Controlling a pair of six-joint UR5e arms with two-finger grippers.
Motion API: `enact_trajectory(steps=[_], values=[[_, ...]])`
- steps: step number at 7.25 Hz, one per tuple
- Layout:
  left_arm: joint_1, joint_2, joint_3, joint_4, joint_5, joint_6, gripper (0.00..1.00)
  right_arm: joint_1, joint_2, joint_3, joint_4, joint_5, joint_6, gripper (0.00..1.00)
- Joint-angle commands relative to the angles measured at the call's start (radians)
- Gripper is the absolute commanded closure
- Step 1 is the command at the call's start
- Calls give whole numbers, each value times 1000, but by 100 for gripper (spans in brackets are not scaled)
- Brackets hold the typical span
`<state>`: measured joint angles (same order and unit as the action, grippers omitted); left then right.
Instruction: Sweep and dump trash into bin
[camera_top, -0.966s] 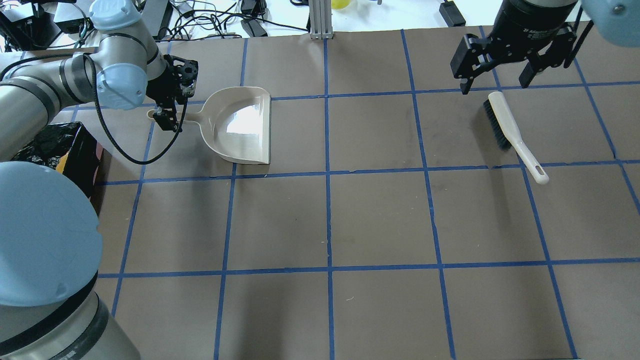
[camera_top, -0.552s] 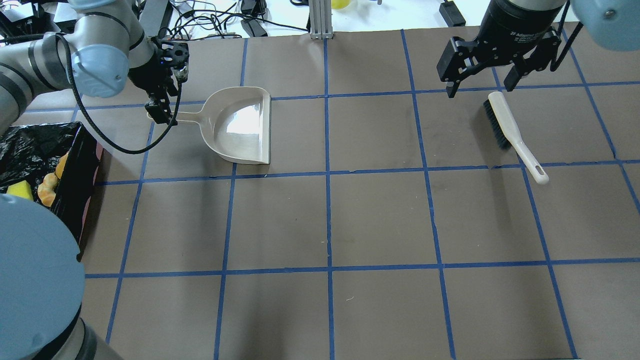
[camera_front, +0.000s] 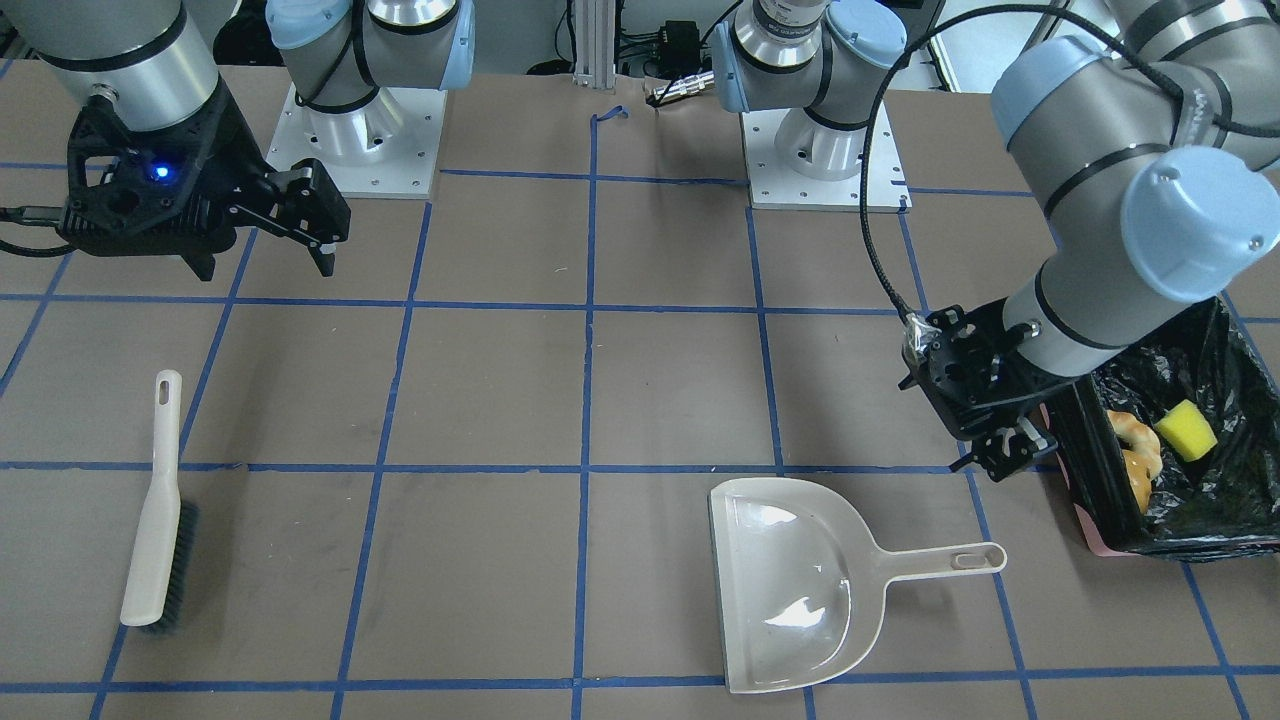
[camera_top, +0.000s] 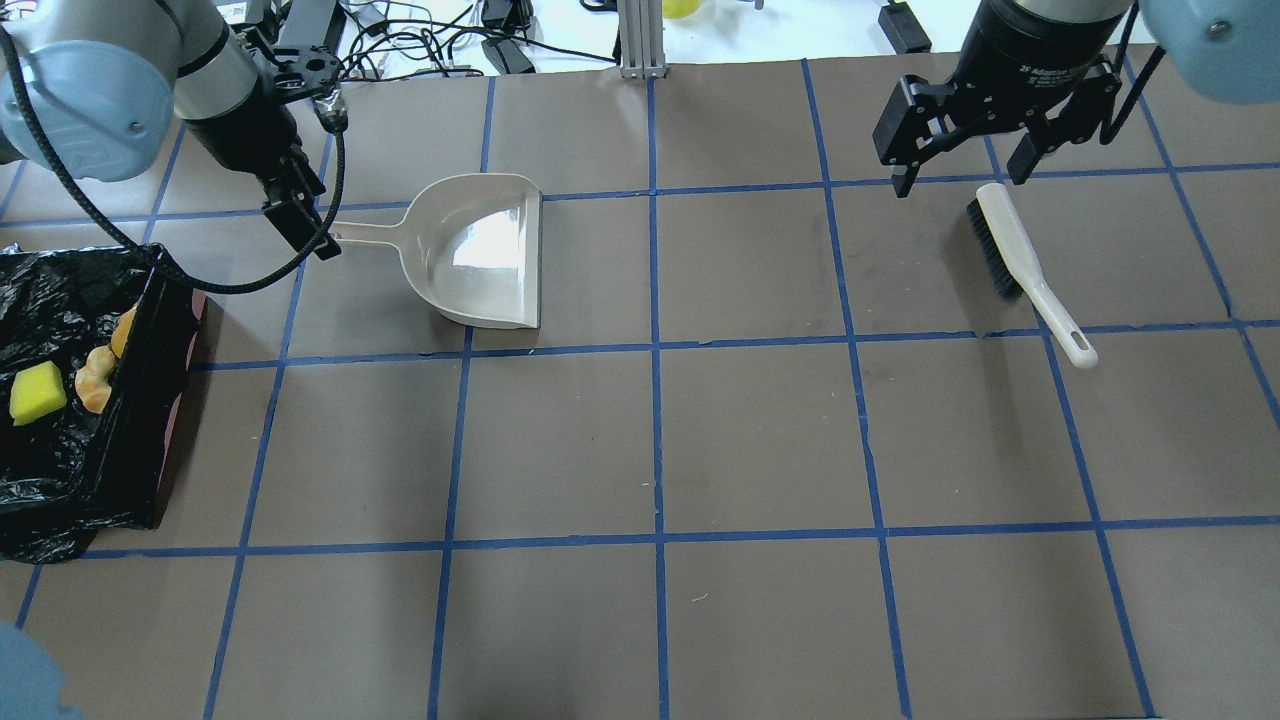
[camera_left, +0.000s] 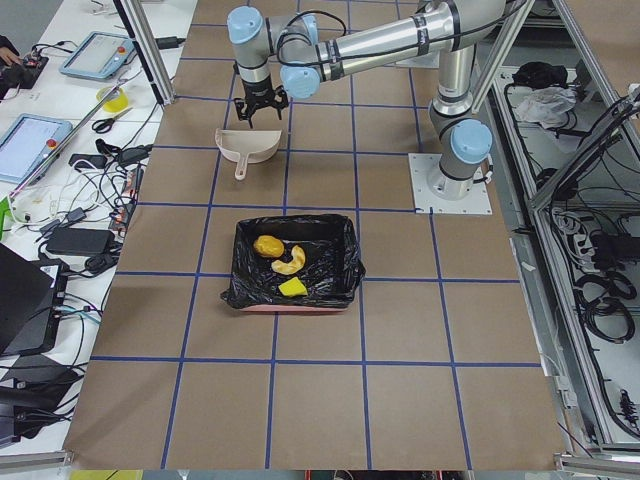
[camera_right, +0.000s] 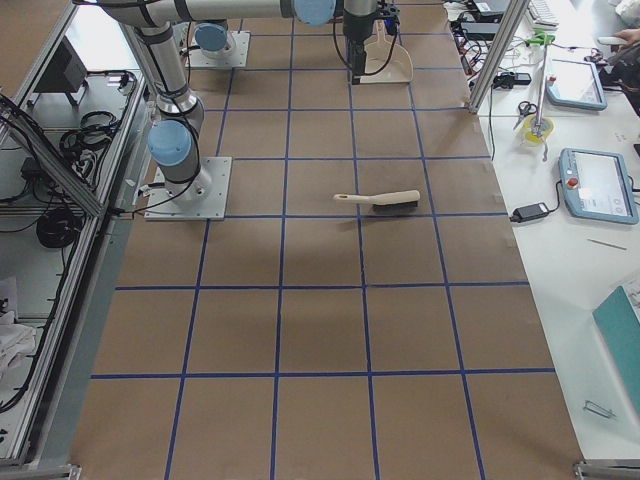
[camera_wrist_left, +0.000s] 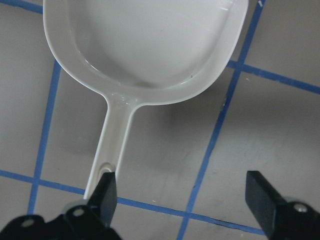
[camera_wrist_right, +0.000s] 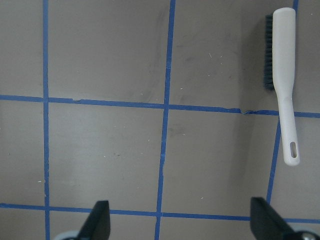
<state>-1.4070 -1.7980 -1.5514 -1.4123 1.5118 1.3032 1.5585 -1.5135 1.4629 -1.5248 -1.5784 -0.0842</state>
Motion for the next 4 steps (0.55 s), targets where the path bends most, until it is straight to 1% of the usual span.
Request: enact_trajectory(steps=[1, 2, 3, 4], values=[[20, 138, -90, -16, -10, -131, 0, 0, 1, 1, 0, -6, 0, 0], [46, 173, -104, -40, -10, -192, 0, 0, 1, 1, 0, -8, 0, 0], [68, 198, -108, -57, -10, -322, 0, 0, 1, 1, 2, -8, 0, 0], [74, 219, -104, -94, -12, -510, 0, 0, 1, 1, 2, -8, 0, 0]])
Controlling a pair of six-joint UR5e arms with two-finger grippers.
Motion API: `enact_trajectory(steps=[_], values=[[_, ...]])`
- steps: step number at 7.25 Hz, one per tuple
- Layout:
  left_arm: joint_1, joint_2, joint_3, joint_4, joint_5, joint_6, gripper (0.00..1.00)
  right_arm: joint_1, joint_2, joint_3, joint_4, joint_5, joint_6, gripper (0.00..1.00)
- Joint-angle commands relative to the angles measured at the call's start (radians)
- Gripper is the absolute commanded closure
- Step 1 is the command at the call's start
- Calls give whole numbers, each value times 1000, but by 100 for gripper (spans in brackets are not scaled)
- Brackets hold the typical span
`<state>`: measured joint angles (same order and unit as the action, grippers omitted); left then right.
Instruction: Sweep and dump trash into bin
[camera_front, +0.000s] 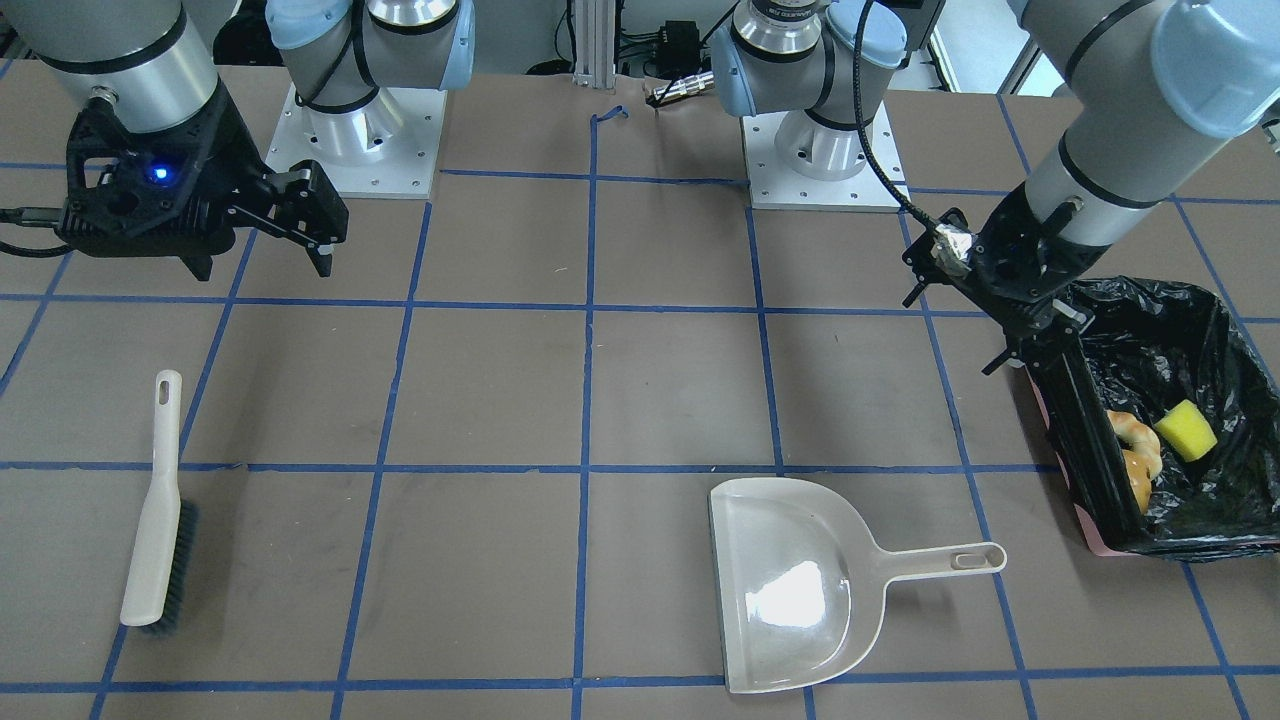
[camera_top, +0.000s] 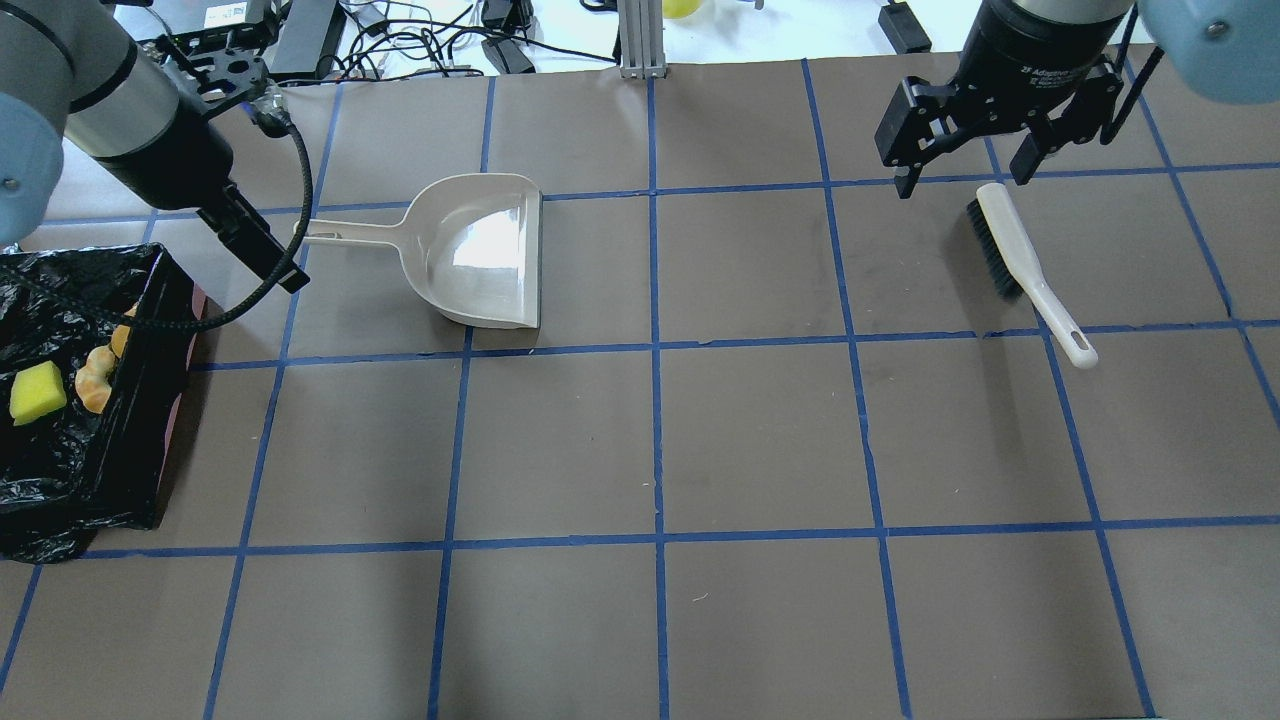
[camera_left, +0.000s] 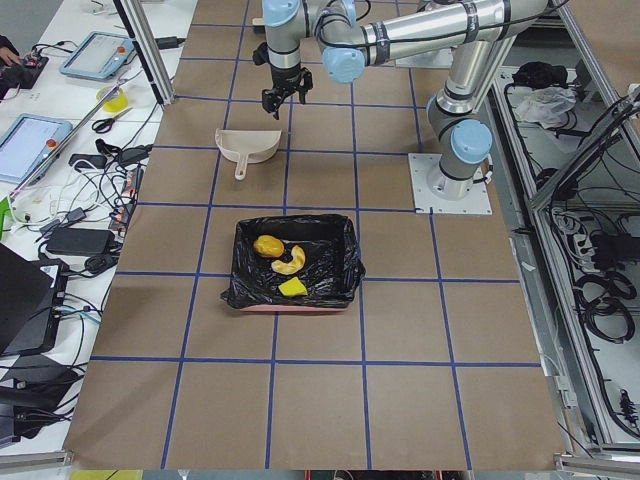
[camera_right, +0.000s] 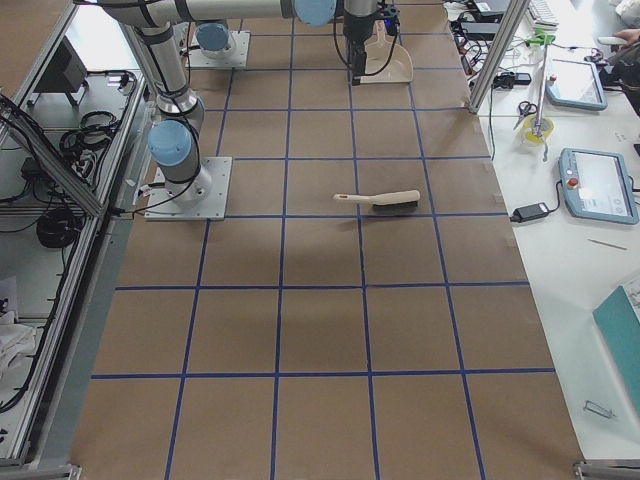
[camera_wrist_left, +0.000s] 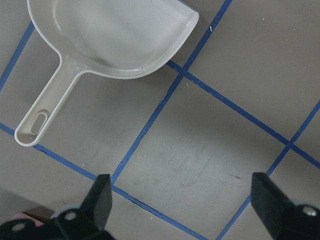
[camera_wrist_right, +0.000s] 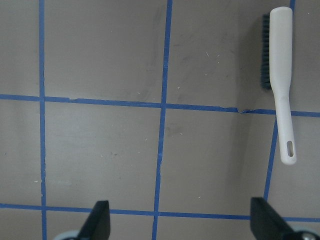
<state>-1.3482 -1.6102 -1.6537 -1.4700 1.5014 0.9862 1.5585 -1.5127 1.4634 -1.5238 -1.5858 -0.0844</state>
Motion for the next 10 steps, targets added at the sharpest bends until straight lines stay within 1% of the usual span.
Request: enact_trajectory(steps=[1, 3, 5, 6, 7, 8, 10], values=[[18, 47, -6, -42, 2, -337, 0, 2, 0, 0, 1, -2, 0, 0], [14, 73, -3, -47, 10, -668, 0, 0, 0, 0, 1, -3, -2, 0], [-23, 72, 12, -61, 14, -918, 0, 0, -1, 6, 1, -3, -2, 0], [-93, 69, 15, -55, 70, -970, 0, 0, -6, 20, -1, -3, -2, 0], [-161, 61, 17, -44, 91, -1036, 0, 0, -14, 26, -1, -2, -2, 0], [-181, 52, 17, -11, 91, -1067, 0, 0, -14, 31, -1, -2, -2, 0], [-160, 56, 26, 5, 85, -1051, 0, 0, -14, 31, -3, -3, -2, 0]])
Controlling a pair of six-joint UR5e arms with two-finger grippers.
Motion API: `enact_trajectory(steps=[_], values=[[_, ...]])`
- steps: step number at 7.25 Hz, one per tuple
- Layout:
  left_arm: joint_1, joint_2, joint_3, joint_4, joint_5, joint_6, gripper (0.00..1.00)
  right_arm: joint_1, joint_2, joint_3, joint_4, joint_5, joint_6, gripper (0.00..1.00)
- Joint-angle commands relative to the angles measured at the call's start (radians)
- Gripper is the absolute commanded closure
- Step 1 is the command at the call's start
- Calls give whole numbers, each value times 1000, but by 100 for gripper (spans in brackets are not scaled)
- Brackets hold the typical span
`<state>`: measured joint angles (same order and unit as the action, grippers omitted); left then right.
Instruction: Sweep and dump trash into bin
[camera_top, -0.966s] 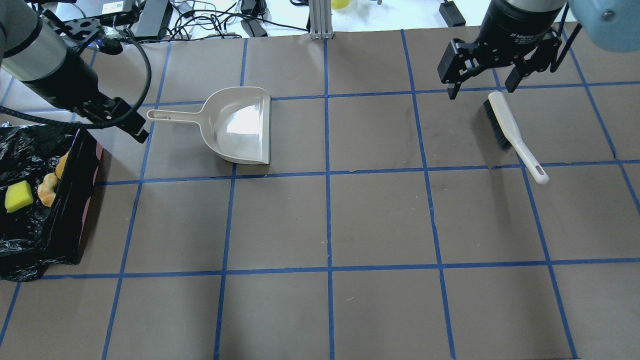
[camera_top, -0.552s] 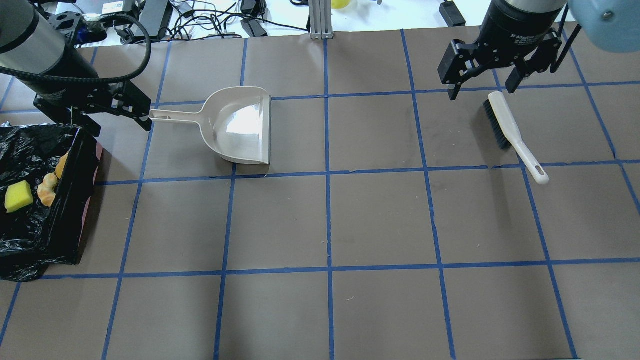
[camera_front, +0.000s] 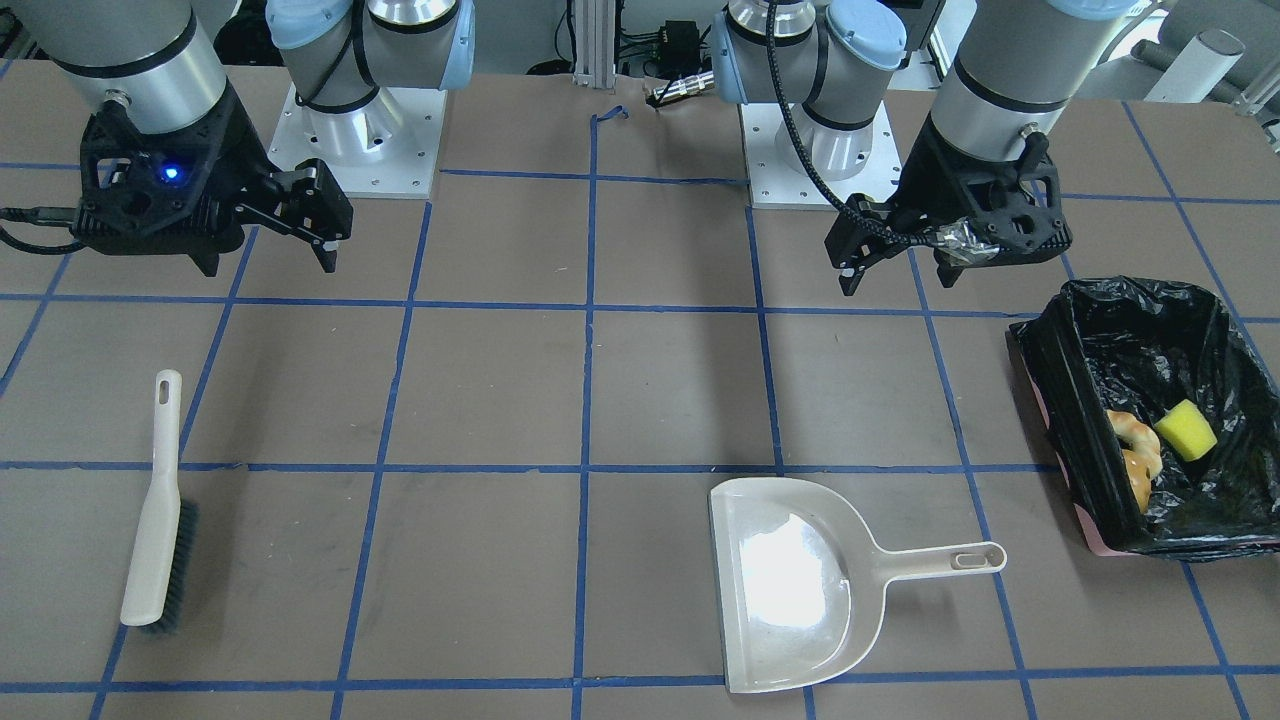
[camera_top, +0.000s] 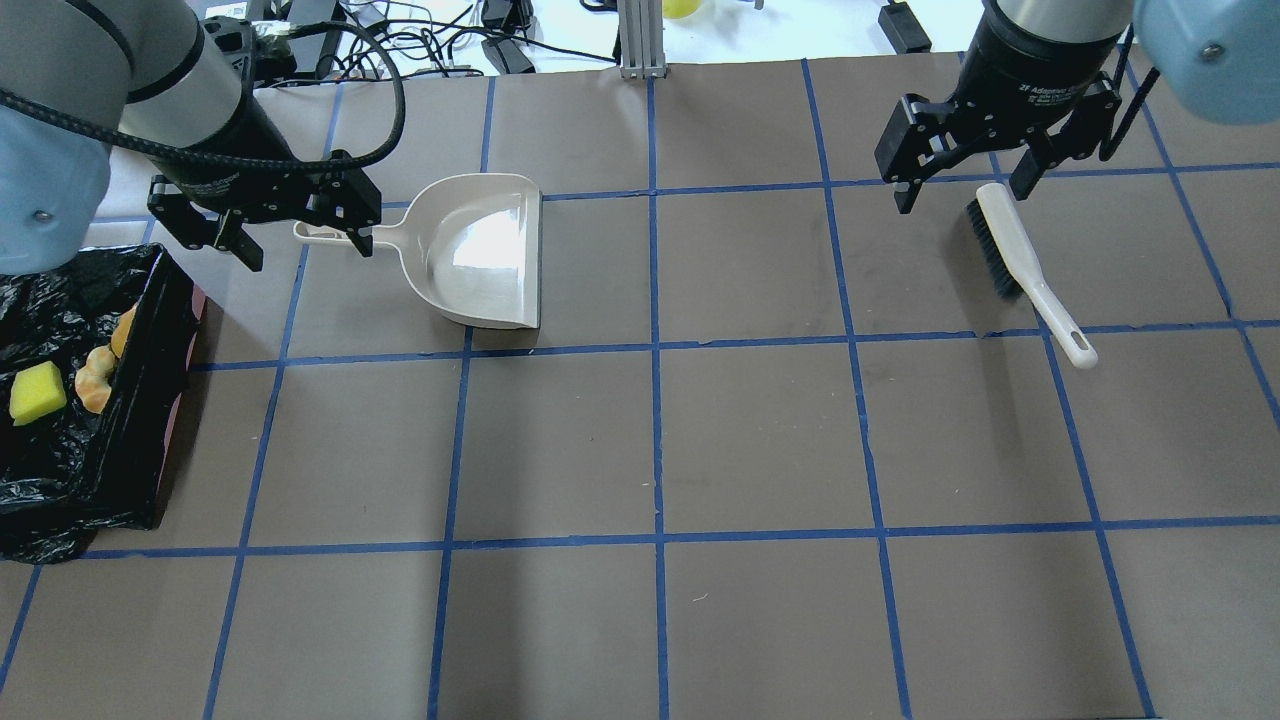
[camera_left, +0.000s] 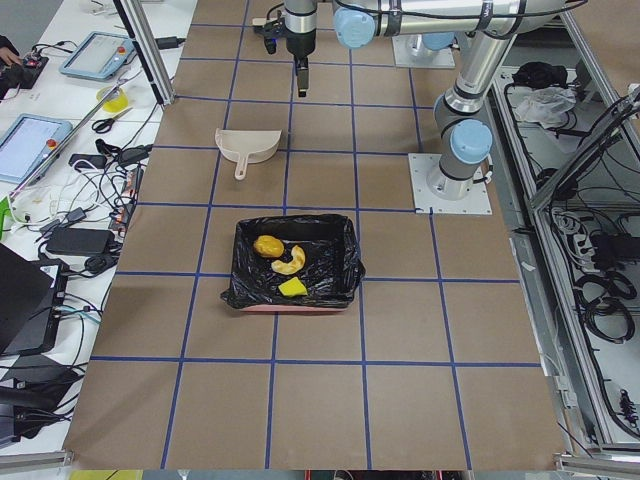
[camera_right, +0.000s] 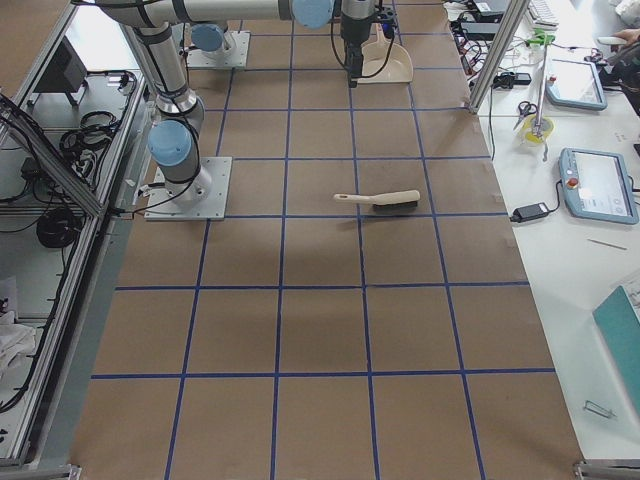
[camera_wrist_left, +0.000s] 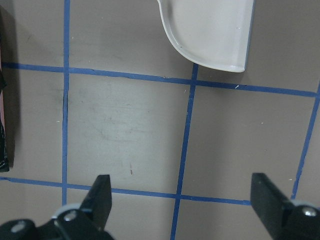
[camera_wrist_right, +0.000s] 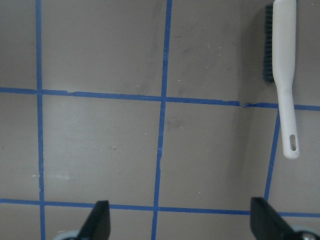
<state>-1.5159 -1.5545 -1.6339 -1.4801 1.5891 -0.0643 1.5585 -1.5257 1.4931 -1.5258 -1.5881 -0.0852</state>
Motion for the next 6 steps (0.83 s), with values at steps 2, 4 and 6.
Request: enact_trajectory(steps=[2, 4, 6], values=[[52, -2, 13, 17, -11, 30, 0, 0, -1, 1, -1, -3, -1, 0], [53, -6, 22, 12, -8, 23, 0, 0, -1, 1, -1, -3, -1, 0], [40, -7, 17, 4, -14, 32, 0, 0, -1, -1, -1, -3, -1, 0]])
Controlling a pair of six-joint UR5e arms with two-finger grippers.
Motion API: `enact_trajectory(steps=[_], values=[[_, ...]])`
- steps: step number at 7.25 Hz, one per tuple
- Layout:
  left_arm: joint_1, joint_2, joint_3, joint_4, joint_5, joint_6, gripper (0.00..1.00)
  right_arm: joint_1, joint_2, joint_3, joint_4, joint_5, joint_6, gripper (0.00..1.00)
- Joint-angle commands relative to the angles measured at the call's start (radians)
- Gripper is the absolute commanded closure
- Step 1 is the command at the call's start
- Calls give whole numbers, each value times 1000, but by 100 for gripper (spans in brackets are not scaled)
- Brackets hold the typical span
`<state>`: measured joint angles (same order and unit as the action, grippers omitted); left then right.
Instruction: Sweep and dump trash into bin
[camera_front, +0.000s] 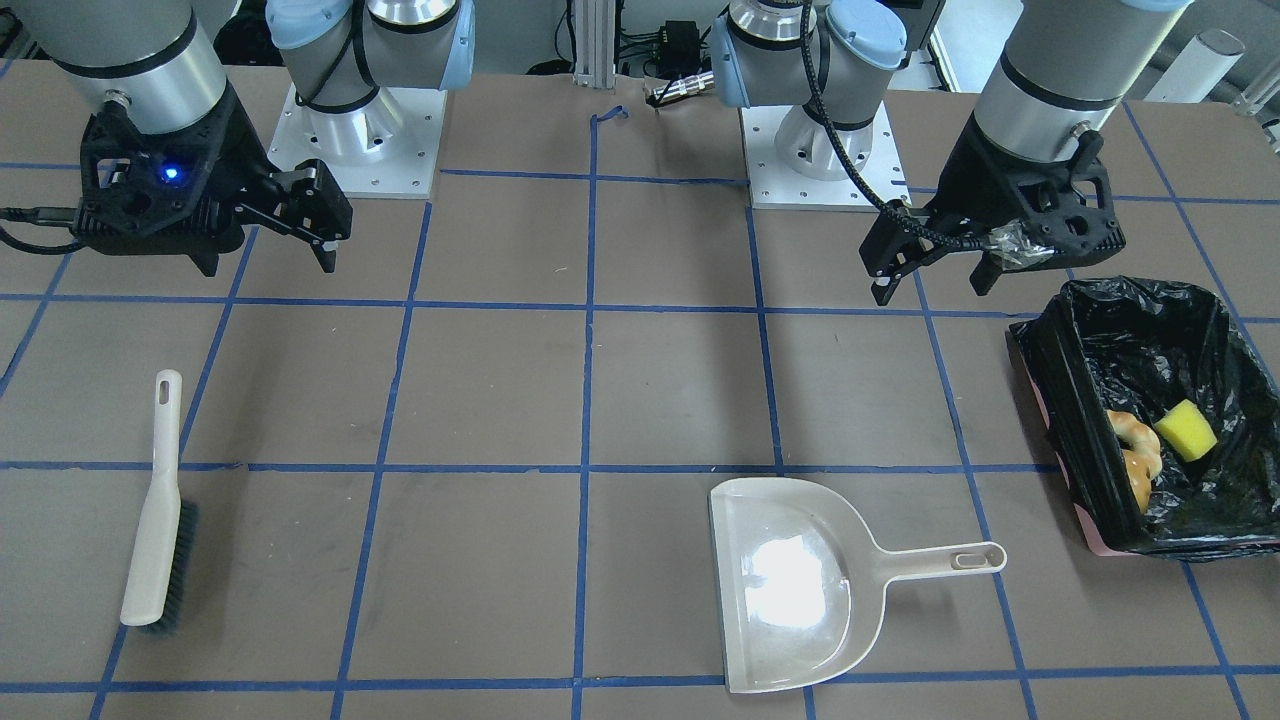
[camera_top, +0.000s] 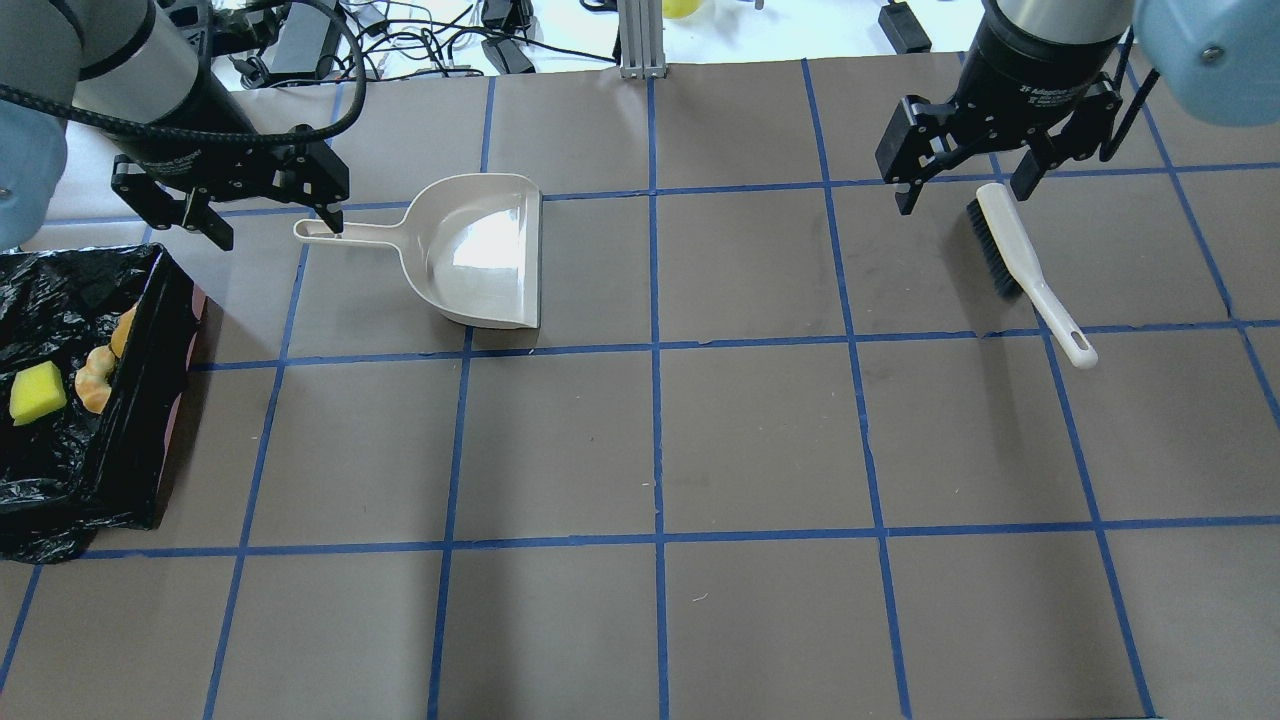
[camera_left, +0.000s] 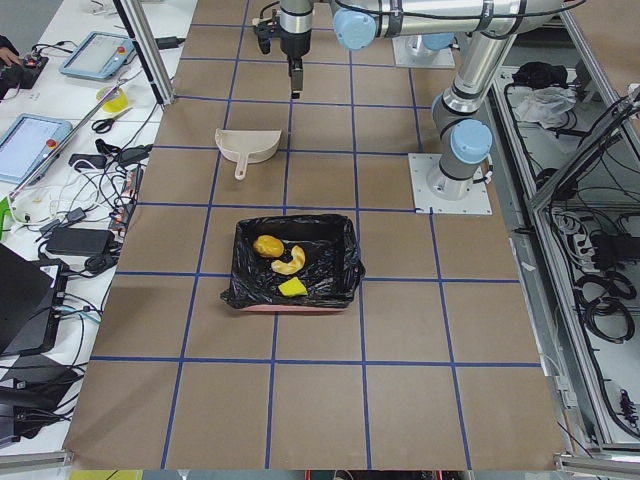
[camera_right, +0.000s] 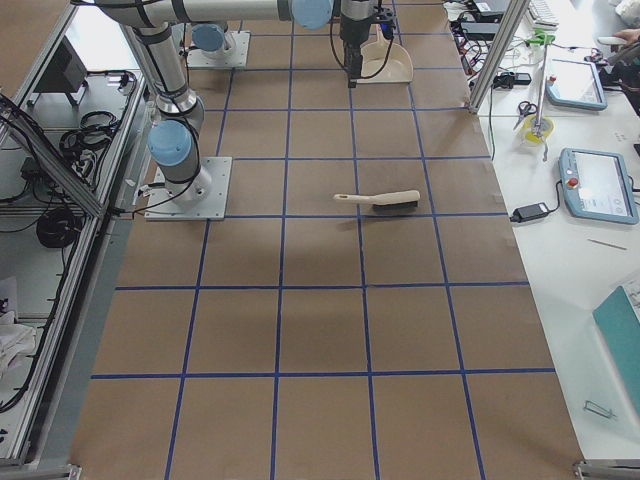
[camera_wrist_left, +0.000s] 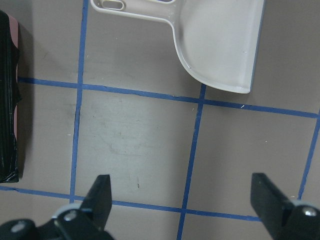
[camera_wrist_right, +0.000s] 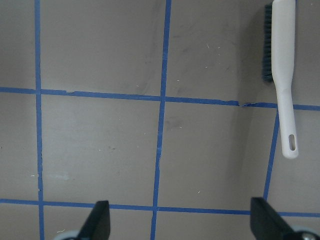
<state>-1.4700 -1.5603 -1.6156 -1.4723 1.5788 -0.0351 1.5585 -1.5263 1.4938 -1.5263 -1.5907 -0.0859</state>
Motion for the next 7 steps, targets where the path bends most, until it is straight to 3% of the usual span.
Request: enact_trajectory(steps=[1, 7], values=[[-9, -1, 3, -3, -3, 30, 0, 0, 0, 0, 0, 0, 0, 0], [-16, -6, 3, -2, 0, 73, 0, 0, 0, 0, -3, 1, 0, 0]])
